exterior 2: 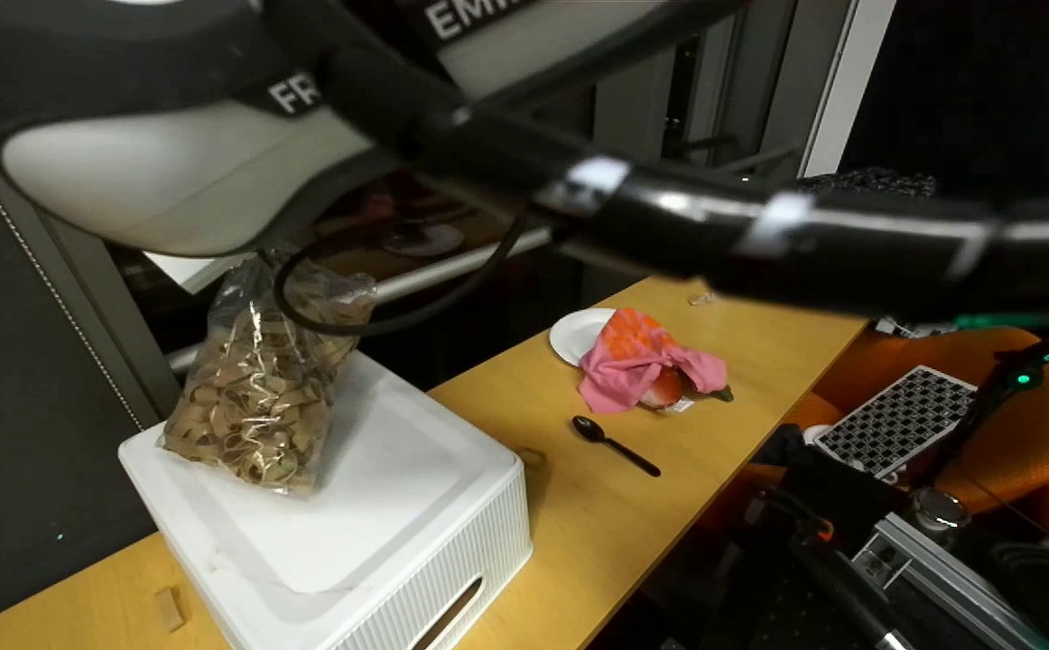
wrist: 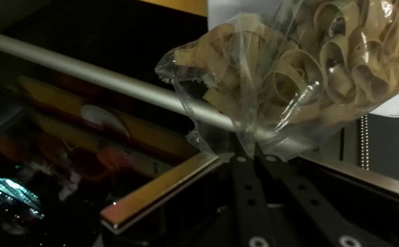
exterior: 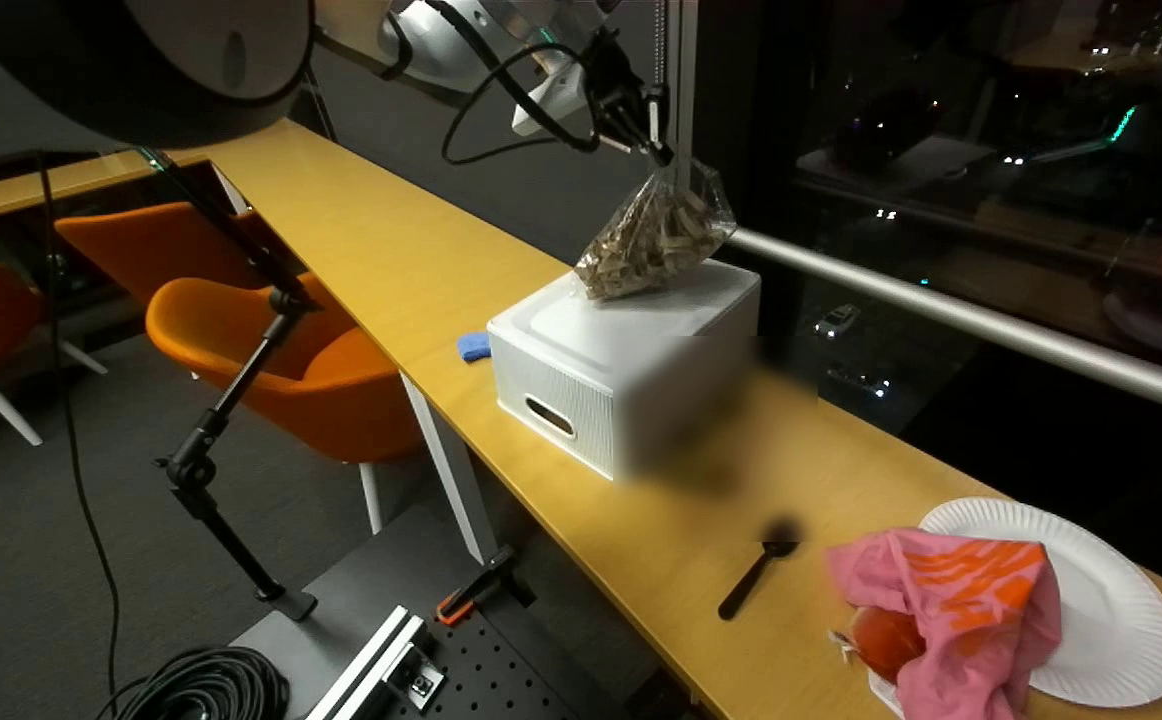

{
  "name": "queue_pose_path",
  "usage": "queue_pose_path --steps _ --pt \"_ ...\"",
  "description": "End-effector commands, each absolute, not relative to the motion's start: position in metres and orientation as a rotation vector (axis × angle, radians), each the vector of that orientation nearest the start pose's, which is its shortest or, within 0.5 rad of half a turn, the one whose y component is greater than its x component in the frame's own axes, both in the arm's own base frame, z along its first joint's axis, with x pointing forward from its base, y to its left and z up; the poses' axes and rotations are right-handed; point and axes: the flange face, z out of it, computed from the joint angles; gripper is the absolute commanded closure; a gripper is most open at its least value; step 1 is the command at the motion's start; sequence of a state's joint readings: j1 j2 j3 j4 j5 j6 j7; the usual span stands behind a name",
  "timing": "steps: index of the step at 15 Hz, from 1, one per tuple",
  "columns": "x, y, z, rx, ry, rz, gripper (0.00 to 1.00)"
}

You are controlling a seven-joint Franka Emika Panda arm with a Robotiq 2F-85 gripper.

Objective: Remove the turnip plushie and pink shirt from the top of the basket, then put the bag of rubber bands on the white basket

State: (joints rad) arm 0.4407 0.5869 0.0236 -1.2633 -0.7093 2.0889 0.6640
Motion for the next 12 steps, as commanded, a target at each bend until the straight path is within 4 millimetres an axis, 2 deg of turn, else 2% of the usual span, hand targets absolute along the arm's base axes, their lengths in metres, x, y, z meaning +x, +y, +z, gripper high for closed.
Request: queue_pose_path --steps 1,5,8,12 --pt "0.696 0.295 0.471 -3.488 -0.159 -1.027 1.0" --pt "0.7 0.283 0.48 -3.522 -0.162 -1.079 1.0" --pt "0.7 0.277 0.474 -3.555 -0.199 -1.079 1.0" --pt "0.691 0.297 0.466 -3.553 -0.298 -1.033 1.0"
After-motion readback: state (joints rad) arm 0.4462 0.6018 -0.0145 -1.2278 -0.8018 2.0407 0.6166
